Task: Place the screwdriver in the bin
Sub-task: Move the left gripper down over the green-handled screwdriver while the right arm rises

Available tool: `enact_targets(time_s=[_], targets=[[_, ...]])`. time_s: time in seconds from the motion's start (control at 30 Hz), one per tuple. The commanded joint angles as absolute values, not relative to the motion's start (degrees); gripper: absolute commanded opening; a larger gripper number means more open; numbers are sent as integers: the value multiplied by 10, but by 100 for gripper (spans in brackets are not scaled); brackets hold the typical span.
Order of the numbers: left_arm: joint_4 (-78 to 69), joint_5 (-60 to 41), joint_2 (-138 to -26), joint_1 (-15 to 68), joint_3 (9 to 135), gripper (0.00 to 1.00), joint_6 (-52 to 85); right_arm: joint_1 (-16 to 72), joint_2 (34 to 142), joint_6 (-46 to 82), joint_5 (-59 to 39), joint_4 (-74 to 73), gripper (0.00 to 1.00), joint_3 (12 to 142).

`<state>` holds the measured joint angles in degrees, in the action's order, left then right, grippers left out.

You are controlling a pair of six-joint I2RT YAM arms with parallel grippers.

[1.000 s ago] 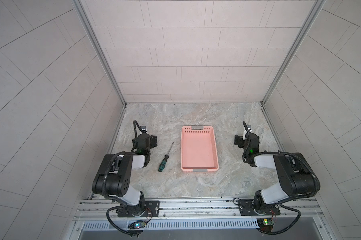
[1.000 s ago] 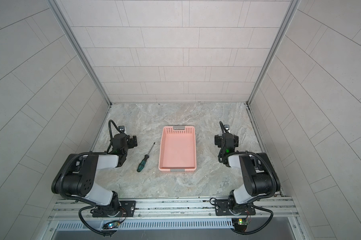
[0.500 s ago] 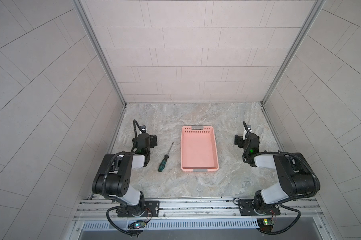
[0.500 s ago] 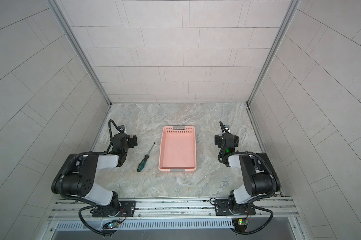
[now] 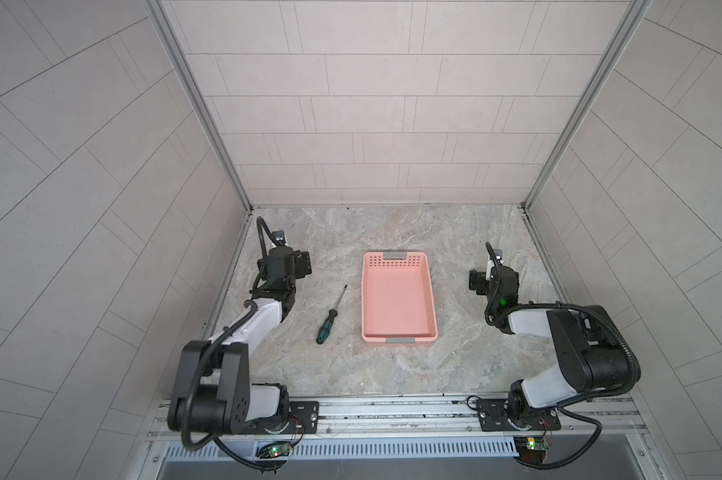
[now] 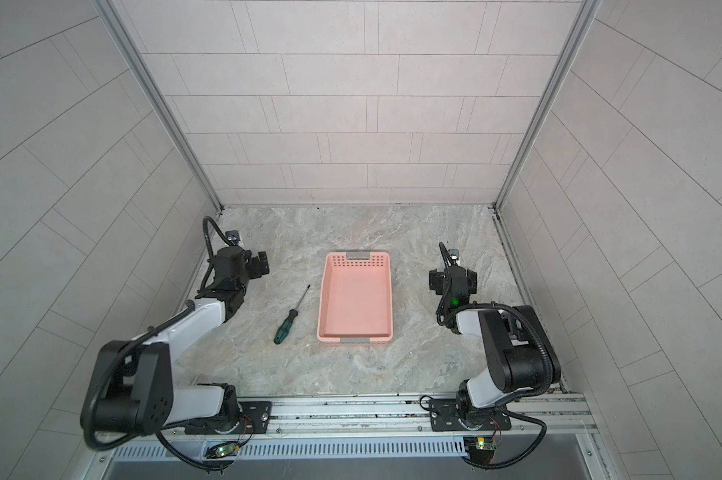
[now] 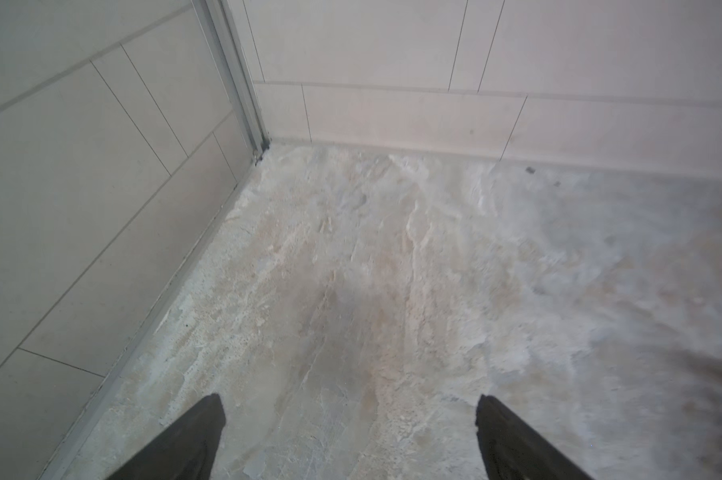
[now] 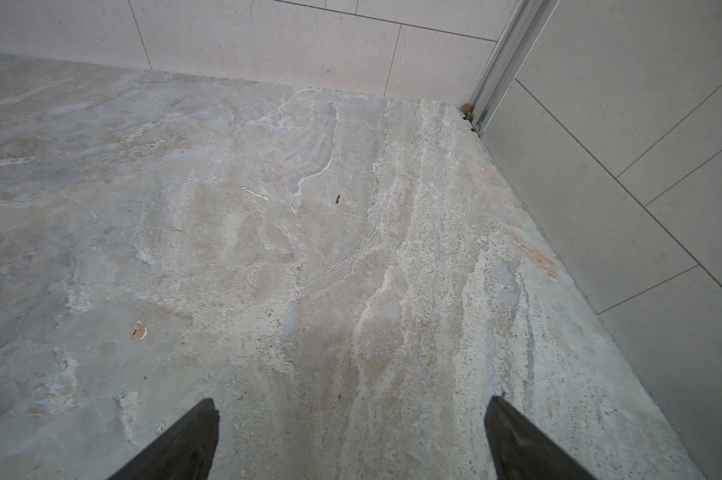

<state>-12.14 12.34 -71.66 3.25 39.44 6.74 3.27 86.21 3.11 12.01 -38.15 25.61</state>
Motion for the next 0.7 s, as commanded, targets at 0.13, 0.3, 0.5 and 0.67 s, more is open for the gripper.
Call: enact_targets(time_s=[0.13,0.3,0.5,0.67], targets=[[263,32,-654,32,547,100,160,34,675,89,78,-61,100,414],[392,-38,-642,80,539,100,222,47,638,136,25,188,99,561],[427,4,-603,228,466,100,306,50,637,125,-98,282,100,586],[420,36,-614,284,415,99,332,49,636,135,-146,319,100,577]])
